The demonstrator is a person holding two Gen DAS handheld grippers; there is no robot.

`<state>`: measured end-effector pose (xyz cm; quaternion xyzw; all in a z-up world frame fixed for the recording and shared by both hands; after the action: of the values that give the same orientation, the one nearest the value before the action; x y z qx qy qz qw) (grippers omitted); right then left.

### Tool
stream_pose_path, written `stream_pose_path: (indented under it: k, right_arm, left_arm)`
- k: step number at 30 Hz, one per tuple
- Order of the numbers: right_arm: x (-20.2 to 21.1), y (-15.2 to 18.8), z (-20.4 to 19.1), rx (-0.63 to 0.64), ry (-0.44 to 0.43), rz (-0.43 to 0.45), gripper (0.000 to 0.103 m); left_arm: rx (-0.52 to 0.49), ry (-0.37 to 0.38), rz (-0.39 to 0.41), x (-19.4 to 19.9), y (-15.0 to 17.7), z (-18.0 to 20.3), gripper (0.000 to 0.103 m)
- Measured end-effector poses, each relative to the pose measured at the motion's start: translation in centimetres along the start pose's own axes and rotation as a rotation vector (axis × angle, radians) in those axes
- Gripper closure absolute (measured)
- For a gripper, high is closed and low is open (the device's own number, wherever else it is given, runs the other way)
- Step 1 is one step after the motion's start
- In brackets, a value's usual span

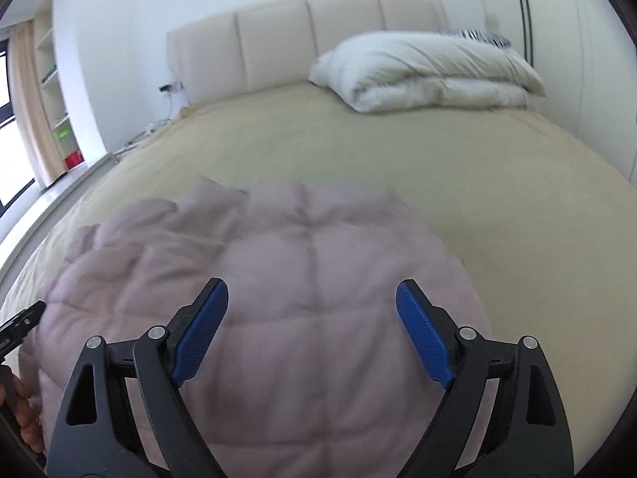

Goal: Fold large clothes

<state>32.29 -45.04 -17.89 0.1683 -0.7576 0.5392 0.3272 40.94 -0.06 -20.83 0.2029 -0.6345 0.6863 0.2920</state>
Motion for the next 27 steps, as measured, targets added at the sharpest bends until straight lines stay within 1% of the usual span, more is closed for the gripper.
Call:
stream_pose_path:
  k: [1,2,3,8,11,13,15,16,17,19,21,24,25,27]
  right_arm:
    - [-0.8,0.9,1.2,-0.014,-0.029,-0.026,0.014]
    - [-0.8,1.5,1.8,-0.008,-0.075,0.006,0.014]
    - [-0.8,1.7,2.0,-0.003,-0.097,0.032,0.014]
    - [-1.6,2.1,2.1,0.011,-0.065,0.059,0.010]
    - [-2.0,2.3,2.6,-0.013,-0.096,0.059,0.009]
    - [-2.2,2.3,3.0,-0.026,-0.110,0.052,0.008]
    - [-2.2,2.2,2.8,-0.029,-0.111,0.045,0.008]
    - [-2.2,2.0,2.9,-0.035,-0.118,0.036,0.008]
    - [-2.0,1.7,2.9,-0.040,-0.128,0.020,0.008]
    - [-1.1,1.4,3.1,-0.030,-0.156,-0.021,0.008]
    - [0.5,1.1,3.9,-0.053,-0.204,-0.039,0.008]
    - [2.3,-0.3,6.5,-0.159,-0.293,-0.056,0.008]
    - [2.3,-0.9,7.4,-0.186,-0.307,-0.073,0.008]
    - [1.5,-1.7,9.5,-0.234,-0.318,-0.139,0.008]
  left_arm:
    - [0.025,0.026,-0.001,-0.2,0.2,-0.4,0.000]
    - [0.051,0.056,-0.008,-0.5,0.3,-0.7,0.000]
    - [0.065,0.073,-0.013,-0.8,0.5,-0.9,0.000]
    - [0.047,0.068,0.006,-1.6,0.7,-0.8,0.000]
    - [0.054,0.084,0.028,-1.7,1.0,-0.8,0.000]
    - [0.072,0.110,0.021,-1.7,1.0,-1.1,0.000]
    - [0.107,0.140,-0.009,-1.0,0.6,-1.7,0.000]
    - [0.131,0.135,-0.027,-0.3,0.4,-2.4,0.000]
    - [0.166,0.137,-0.028,0.7,0.3,-3.4,0.001]
    - [0.242,0.138,-0.007,2.8,0.1,-6.0,0.000]
    - [0.284,0.159,-0.045,3.3,0.2,-8.2,0.000]
    - [0.303,0.214,-0.150,1.8,0.5,-10.0,0.000]
    - [0.306,0.247,-0.194,0.9,0.7,-10.1,0.000]
    - [0.356,0.341,-0.266,-0.7,0.9,-9.9,0.000]
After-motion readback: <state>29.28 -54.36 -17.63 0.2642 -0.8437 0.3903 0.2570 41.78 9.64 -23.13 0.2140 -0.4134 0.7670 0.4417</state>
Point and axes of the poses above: each gripper's, at about its wrist camera, not at the fingertips, and x roughly against the way its jaws point, z to its right, y to its underside, the point moved 7 cm from there along -x, roughly the way its jaws point, and after that the axes turned 6 degrees about -x, right-handed, at the moved point
